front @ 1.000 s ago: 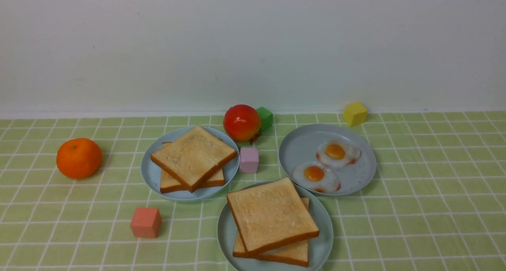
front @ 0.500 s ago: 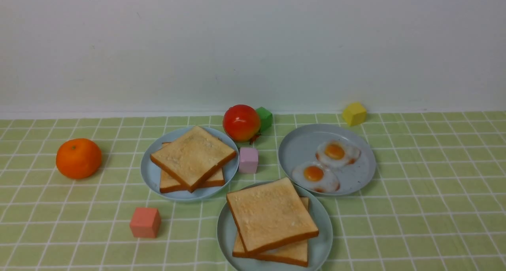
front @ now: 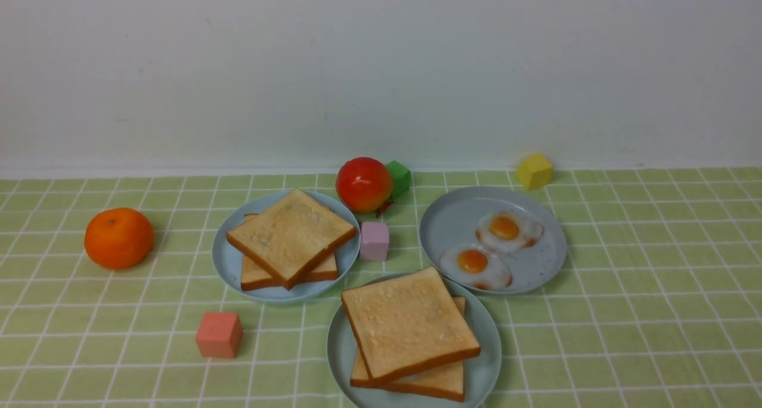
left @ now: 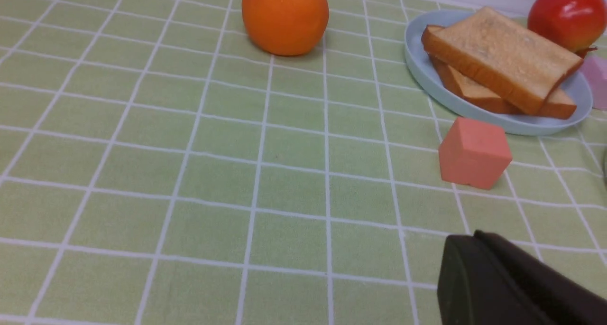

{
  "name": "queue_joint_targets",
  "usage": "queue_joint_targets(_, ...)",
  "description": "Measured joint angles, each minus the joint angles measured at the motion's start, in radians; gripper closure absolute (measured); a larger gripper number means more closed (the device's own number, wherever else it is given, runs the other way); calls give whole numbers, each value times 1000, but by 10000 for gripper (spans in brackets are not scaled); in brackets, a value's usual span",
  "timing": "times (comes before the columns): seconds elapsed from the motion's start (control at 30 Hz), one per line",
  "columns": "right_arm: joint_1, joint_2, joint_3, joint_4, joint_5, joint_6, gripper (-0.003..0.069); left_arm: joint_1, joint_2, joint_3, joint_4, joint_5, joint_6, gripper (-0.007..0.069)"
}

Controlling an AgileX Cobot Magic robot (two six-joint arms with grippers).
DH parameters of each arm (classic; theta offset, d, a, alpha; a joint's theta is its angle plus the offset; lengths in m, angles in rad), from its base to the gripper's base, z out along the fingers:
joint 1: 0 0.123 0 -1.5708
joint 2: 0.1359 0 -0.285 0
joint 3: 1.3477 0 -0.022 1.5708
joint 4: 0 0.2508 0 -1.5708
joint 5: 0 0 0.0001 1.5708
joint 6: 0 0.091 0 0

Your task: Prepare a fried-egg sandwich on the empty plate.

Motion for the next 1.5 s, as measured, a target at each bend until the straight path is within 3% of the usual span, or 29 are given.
queue_joint_targets(0.8, -9, 0, 2, -19, 2, -3, 477, 0, 0, 2, 0, 0, 0, 622)
queue_joint_targets(1.13, -322, -11, 77, -79, 54, 74, 462, 0, 0, 2, 0, 0, 0, 620)
queue_joint_targets(1.3, -394, -77, 234, -93, 54, 184, 454, 0, 0, 2, 0, -2, 0, 620)
queue_joint_targets(1.5, -408, -89, 256, -107, 0, 209, 447, 0, -1, 2, 0, 0, 1, 617)
